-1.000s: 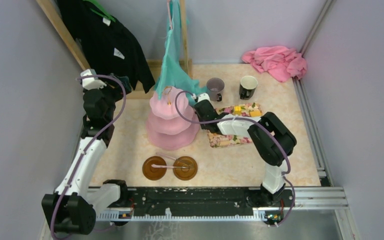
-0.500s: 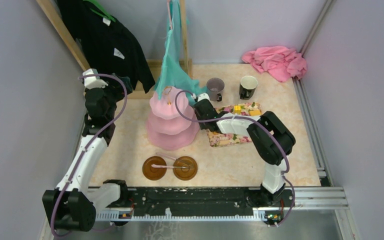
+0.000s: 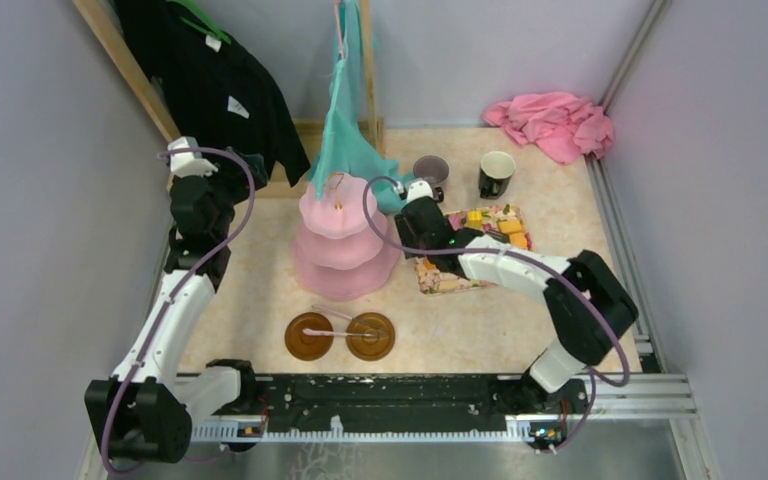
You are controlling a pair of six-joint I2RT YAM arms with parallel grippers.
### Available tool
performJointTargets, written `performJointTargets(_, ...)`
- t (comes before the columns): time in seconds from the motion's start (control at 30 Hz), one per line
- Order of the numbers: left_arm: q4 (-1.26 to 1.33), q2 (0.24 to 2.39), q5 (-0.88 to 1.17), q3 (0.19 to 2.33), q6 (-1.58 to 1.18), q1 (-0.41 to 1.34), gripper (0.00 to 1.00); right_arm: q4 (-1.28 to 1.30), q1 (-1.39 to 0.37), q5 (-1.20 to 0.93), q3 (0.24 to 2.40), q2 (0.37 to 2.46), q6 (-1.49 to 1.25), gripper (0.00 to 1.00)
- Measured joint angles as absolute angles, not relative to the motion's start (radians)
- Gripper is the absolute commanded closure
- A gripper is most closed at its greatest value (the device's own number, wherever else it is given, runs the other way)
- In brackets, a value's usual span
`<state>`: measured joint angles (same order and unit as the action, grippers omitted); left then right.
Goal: Serve the afternoon tea
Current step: Move the tray at the center of the board, then pick up the clamp from the center of the board.
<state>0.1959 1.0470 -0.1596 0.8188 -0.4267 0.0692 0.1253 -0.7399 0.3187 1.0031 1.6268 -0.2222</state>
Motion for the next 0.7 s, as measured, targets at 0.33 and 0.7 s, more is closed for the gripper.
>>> performJointTargets(0.33, 0.212, 1.081, -0.016, 0.855, -0.395, 0.069, 0.01, 0.113, -0.892, 0.347, 0.810, 1.314, -0.183, 0.55)
performJointTargets(0.7, 0.165, 1.024, 0.021, 0.847, -0.400, 0.067, 0.01, 0.097, -1.109, 0.305, 0.680, 1.187, -0.178, 0.49)
